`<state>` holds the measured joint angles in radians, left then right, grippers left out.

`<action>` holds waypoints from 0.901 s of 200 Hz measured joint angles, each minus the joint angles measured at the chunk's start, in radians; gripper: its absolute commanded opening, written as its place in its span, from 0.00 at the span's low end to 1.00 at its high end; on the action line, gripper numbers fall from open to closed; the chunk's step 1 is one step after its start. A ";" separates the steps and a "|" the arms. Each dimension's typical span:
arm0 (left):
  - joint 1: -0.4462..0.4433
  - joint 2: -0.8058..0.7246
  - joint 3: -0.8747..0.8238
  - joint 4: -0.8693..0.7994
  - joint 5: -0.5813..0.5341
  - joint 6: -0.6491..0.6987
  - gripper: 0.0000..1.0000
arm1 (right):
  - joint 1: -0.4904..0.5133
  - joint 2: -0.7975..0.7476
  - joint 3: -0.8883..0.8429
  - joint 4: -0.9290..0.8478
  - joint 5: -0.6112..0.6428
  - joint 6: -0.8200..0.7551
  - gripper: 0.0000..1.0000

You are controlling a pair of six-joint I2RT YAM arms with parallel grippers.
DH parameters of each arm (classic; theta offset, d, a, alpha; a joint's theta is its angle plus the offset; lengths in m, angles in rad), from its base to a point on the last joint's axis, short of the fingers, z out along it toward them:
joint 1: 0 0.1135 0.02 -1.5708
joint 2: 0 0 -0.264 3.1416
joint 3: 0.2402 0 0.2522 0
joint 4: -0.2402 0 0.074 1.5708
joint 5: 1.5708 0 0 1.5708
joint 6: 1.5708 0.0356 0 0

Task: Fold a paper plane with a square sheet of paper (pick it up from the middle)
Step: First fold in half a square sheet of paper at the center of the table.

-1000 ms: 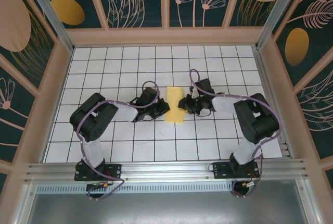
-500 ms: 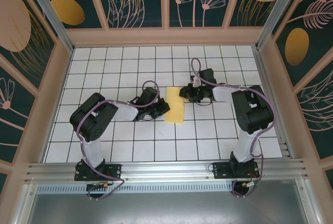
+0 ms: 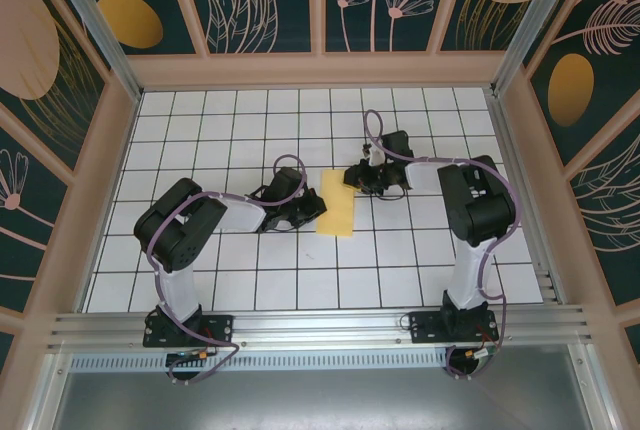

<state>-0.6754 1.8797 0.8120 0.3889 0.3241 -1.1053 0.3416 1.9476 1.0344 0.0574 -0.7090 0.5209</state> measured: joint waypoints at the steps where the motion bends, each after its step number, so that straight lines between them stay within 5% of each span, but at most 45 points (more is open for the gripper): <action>1: 0.000 0.000 0.000 0.000 0.000 0.000 0.05 | 0.000 0.001 0.000 0.000 0.000 0.000 0.21; 180: 0.000 -0.010 0.105 -0.043 0.013 0.036 0.11 | 0.000 0.050 0.055 -0.050 0.016 -0.045 0.19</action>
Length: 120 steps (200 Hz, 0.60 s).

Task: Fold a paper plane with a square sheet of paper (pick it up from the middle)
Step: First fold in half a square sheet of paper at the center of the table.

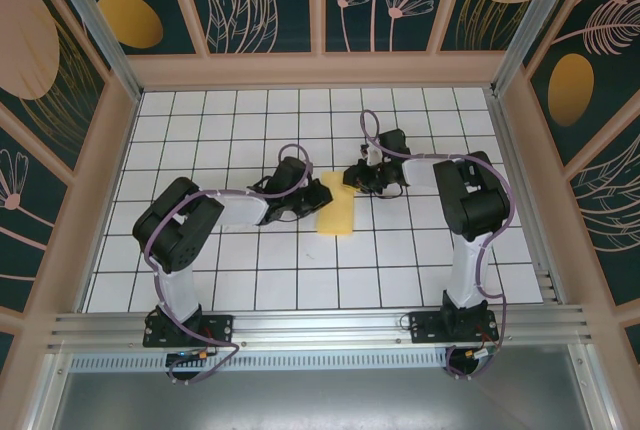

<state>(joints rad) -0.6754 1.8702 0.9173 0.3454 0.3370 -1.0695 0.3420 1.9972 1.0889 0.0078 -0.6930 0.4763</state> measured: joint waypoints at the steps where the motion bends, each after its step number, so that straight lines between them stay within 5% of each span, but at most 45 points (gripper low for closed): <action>1: 0.000 0.000 0.003 0.002 0.001 0.000 0.10 | 0.000 0.000 0.000 0.000 0.000 0.000 0.19; 120: -0.071 0.072 0.023 0.000 0.040 -0.009 0.10 | 0.005 -0.007 -0.014 0.020 0.022 0.028 0.19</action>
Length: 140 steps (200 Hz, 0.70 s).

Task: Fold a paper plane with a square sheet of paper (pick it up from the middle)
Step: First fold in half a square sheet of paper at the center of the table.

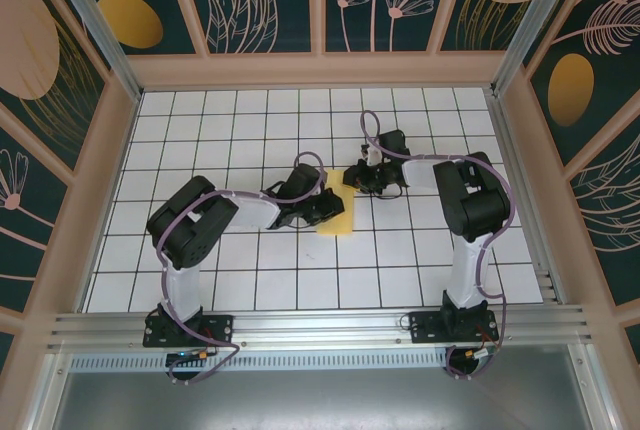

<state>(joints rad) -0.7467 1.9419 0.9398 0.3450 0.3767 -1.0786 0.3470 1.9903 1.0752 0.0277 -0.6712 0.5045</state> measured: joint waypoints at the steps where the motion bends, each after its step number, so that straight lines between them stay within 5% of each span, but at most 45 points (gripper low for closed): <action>1: 0.000 0.000 0.000 -0.002 0.000 0.000 0.10 | 0.000 0.000 0.000 0.000 0.000 0.001 0.19; 72: -0.003 0.000 -0.001 -0.055 -0.043 0.012 0.09 | 0.000 -0.050 -0.020 -0.003 -0.013 0.000 0.19; 140: -0.003 0.000 0.001 -0.059 -0.045 0.013 0.08 | 0.015 -0.123 -0.113 -0.010 -0.037 -0.002 0.08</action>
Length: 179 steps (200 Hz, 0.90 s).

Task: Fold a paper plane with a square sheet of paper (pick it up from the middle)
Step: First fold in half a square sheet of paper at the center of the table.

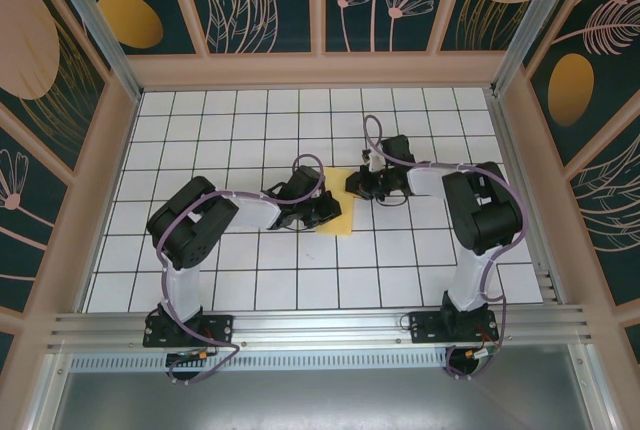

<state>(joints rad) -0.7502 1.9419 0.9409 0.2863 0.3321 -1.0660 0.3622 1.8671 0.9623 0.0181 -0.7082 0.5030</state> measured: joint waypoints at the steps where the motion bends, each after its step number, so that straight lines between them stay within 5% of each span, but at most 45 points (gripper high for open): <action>1: 0.000 0.000 0.000 0.000 0.000 0.000 0.08 | 0.000 0.000 -0.001 0.000 0.000 0.000 0.08; 179: -0.018 -0.055 -0.018 0.041 0.027 -0.026 0.11 | 0.035 0.034 -0.040 0.036 0.010 0.021 0.07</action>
<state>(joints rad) -0.7685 1.8866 0.9230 0.3271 0.3588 -1.0924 0.3977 1.9007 0.9218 0.0544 -0.6983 0.5236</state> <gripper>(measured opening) 0.111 0.072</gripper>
